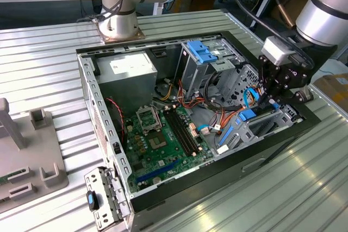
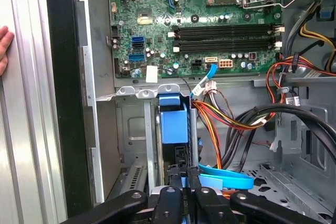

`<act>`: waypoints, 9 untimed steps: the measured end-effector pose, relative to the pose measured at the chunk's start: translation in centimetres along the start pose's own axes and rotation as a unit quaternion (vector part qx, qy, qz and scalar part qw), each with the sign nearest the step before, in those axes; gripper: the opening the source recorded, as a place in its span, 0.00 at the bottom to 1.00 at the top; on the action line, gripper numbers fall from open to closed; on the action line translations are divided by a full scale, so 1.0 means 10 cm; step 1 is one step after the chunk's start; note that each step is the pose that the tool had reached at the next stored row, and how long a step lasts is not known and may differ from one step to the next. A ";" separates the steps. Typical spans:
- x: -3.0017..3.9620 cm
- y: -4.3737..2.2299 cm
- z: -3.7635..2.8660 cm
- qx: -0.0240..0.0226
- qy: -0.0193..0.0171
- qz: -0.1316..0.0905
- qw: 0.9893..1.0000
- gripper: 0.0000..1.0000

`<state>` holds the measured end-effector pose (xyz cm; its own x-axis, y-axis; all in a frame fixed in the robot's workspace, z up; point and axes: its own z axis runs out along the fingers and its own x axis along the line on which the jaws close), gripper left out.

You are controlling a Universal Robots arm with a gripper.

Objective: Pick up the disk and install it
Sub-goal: 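Insert the second disk wire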

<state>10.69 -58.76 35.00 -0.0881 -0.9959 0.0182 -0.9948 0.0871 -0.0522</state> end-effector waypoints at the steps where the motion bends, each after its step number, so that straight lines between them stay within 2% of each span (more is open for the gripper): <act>1: 0.000 0.000 0.003 0.000 0.000 0.000 1.000 0.16; 9: 0.000 0.002 0.038 0.000 0.000 0.000 1.000 0.16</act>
<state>10.69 -58.76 34.62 -0.0881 -0.9959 0.0182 -0.9948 0.0871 -0.0522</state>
